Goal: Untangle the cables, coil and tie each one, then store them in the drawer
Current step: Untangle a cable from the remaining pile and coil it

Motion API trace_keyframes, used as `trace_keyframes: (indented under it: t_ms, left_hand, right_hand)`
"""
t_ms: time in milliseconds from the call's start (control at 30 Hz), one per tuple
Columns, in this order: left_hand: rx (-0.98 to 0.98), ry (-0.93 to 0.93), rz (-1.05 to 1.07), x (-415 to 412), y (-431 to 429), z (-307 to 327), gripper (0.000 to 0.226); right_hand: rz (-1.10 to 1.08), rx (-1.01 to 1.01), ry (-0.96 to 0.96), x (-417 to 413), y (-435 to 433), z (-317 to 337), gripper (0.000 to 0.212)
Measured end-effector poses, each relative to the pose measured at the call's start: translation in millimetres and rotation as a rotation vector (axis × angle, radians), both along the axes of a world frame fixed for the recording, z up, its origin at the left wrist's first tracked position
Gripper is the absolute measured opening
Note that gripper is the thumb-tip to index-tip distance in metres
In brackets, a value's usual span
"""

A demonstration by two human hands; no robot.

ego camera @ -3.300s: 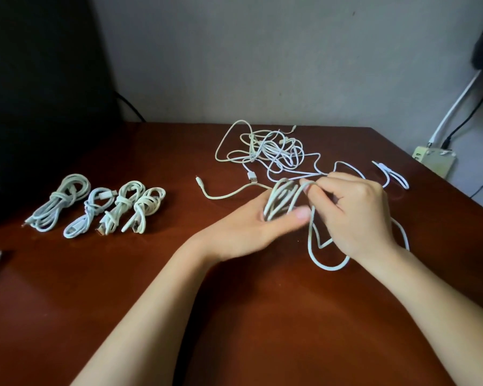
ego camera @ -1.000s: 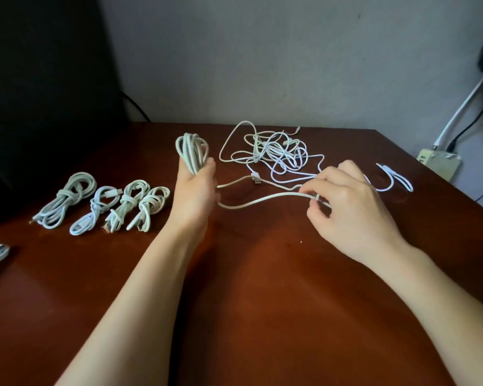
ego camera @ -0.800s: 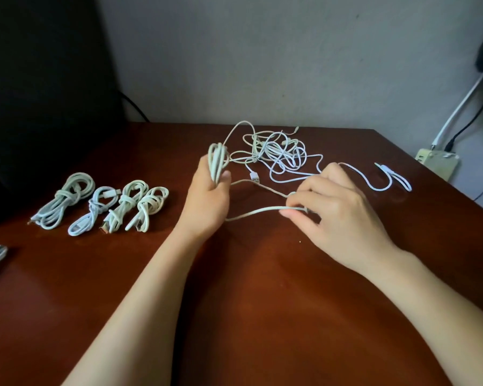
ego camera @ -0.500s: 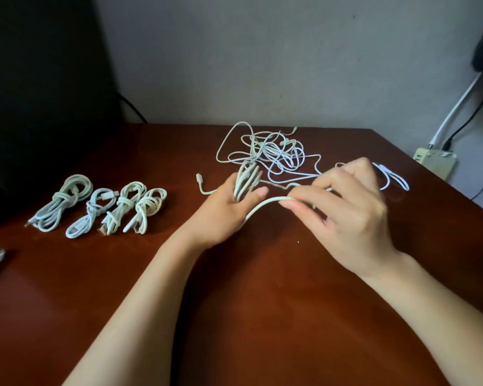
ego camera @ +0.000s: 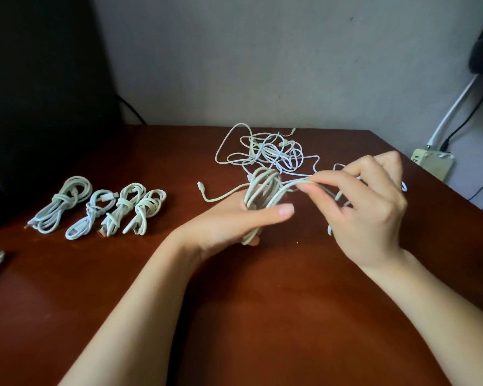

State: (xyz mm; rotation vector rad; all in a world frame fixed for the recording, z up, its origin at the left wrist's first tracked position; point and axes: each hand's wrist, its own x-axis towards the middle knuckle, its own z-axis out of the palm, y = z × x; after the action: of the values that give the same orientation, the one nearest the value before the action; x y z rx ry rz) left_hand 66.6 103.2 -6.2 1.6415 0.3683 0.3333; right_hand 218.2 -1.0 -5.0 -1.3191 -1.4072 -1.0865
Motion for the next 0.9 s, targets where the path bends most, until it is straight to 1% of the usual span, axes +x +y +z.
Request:
trace_keyframes:
  t_ms: [67, 133, 167, 200, 233, 300, 333, 467, 533, 567, 633, 700, 833, 900]
  left_hand:
    - [-0.085, -0.047, 0.009, 0, 2, 1, 0.059]
    - [-0.215, -0.129, 0.02, 1, 4, 2, 0.037]
    - [-0.286, -0.169, 0.023, 0, 6, 3, 0.031]
    - [-0.355, -0.198, 0.015, 0, 8, 3, 0.034]
    - [-0.41, -0.22, -0.011, 0, 9, 3, 0.043]
    - [-0.479, -0.24, -0.073, 0, 11, 2, 0.061]
    - [-0.496, -0.236, -0.1, -1, 12, 1, 0.065]
    - [-0.44, -0.135, -0.283, 1, 6, -4, 0.073]
    - [-0.373, -0.097, -0.366, 2, 2, -5, 0.068]
    - [-0.323, -0.076, -0.381, 2, 0, -6, 0.062]
    - [-0.228, -0.038, -0.369, 4, -4, -5, 0.045]
    - [-0.209, -0.026, -0.329, 6, -8, -4, 0.032]
    - [-0.317, -0.036, -0.262, 12, -11, -5, 0.026]
    - [-0.35, -0.039, -0.218, 15, -12, -5, 0.016]
  right_hand:
    - [0.007, 0.029, 0.009, 0, -1, 0, 0.02]
    - [0.022, 0.056, 0.022, 0, -1, 1, 0.021]
    - [0.027, 0.067, 0.026, 0, -1, 1, 0.021]
    - [0.03, 0.074, 0.032, 0, -1, 1, 0.021]
    - [0.03, 0.077, 0.037, 0, 0, 1, 0.02]
    - [0.027, 0.077, 0.044, 1, 0, 1, 0.02]
    - [0.029, 0.075, 0.044, 1, 0, 1, 0.02]
    - [0.039, 0.05, 0.028, -2, -1, 1, 0.021]
    - [0.038, 0.036, 0.019, -3, -1, 1, 0.02]
    - [0.038, 0.029, 0.015, -3, -1, 1, 0.02]
    - [0.042, 0.018, 0.015, -3, -1, 1, 0.02]
    - [0.05, 0.009, 0.024, -1, -1, 0, 0.021]
    - [0.066, -0.02, 0.047, 2, 1, -1, 0.021]
    - [0.053, -0.041, 0.057, 3, 2, -2, 0.02]
